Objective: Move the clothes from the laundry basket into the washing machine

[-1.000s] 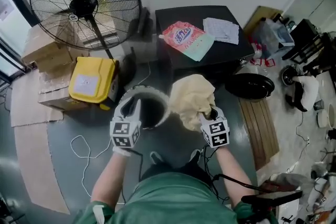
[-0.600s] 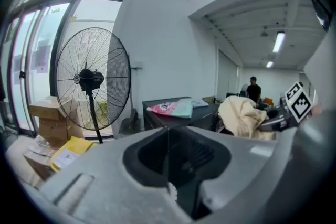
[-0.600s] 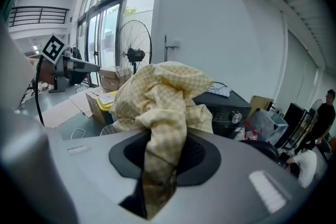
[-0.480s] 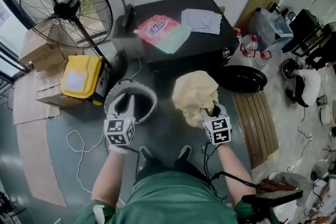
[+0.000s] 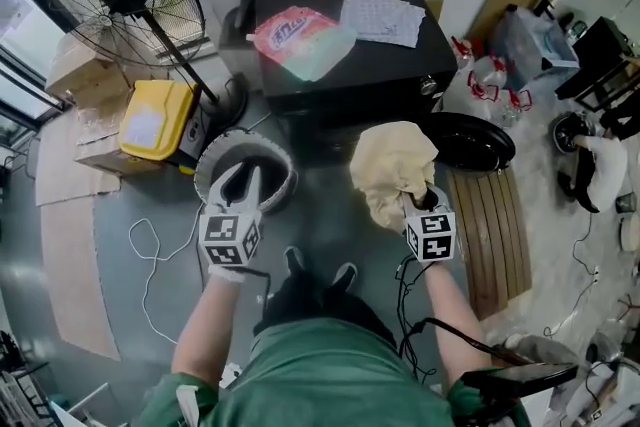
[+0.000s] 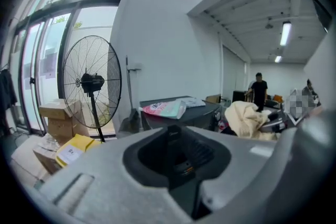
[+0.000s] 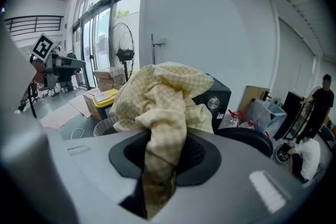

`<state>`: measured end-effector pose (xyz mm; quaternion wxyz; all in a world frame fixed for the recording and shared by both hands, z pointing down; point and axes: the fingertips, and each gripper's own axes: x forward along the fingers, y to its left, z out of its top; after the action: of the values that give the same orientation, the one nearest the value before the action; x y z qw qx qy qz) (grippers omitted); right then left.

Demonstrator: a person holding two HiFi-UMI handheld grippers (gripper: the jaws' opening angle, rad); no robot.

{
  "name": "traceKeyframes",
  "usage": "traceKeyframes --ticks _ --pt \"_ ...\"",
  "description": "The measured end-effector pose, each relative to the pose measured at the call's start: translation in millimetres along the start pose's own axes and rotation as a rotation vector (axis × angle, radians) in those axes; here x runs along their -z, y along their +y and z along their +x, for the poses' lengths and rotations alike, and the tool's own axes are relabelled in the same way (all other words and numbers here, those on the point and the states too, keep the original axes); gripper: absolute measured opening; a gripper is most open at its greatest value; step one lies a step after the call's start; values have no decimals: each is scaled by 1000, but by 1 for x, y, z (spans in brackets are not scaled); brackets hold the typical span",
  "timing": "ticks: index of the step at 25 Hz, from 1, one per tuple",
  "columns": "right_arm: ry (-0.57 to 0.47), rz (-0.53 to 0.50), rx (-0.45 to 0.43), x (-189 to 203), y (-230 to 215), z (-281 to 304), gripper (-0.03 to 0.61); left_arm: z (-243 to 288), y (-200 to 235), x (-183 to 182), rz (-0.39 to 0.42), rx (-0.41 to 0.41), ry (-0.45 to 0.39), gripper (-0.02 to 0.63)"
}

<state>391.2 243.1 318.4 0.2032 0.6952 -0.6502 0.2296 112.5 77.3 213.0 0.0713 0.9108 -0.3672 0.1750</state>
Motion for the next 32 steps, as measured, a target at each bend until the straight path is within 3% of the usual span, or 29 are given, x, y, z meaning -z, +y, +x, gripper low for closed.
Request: traceKeyframes --ticks 10,15,22,26,32 --pt "51 166 27 22 -37 39 100 51 -4 18 -19 41 31 75" --pt "96 154 27 16 -46 68 100 81 8 23 33 50 32 75" --pt "115 166 16 9 -55 125 100 120 30 40 32 77 58 75" --pt "134 215 -13 17 -51 159 100 135 32 50 22 90 88 75" --pt "190 244 -99 41 -48 214 100 158 29 61 -25 46 107 75"
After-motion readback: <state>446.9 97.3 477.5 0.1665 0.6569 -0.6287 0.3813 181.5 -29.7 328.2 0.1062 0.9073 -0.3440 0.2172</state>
